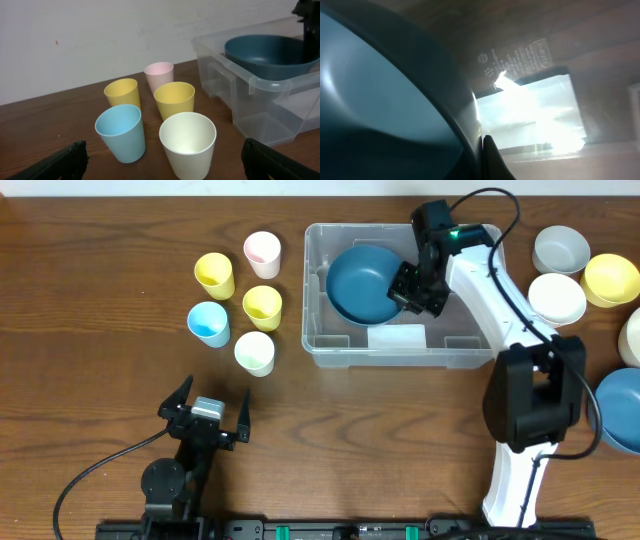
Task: Pack container
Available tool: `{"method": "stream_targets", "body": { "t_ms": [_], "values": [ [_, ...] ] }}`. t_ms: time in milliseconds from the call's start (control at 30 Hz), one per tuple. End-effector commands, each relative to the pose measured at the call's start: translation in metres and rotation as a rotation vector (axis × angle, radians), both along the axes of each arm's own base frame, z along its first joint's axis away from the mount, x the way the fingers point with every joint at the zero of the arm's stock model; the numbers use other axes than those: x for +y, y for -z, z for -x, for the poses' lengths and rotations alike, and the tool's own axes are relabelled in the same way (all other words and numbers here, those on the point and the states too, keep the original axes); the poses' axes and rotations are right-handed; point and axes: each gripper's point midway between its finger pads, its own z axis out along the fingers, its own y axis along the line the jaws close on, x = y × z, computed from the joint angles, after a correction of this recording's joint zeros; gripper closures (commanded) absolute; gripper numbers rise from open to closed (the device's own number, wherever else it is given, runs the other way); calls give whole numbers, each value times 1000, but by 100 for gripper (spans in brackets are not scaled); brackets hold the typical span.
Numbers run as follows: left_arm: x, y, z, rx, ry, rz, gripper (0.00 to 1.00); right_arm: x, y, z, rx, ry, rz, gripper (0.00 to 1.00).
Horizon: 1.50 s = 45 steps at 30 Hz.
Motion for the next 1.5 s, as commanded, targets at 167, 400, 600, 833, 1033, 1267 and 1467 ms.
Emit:
{"method": "stream_targets", "body": {
  "t_ms": [167,400,600,833,1033,1267,1467],
  "values": [
    [0,16,0,45,3,-11,2,26,2,4,9,-33,-41,96],
    [0,16,0,45,2,-11,2,25,3,8,26,-35,-37,85],
    [0,16,0,45,2,-11,2,24,4,11,39,-46,-31,37],
    [0,16,0,45,2,-11,2,28,-9,12,9,-122,-53,17],
    [0,16,0,45,3,-11,2,19,-96,-5,-167,-166,-78,15],
    [0,16,0,45,2,-11,2,-101,-202,23,-277,83,184,1],
    [0,16,0,45,2,-11,2,-210,-223,91,-163,381,281,1]
  ]
}}
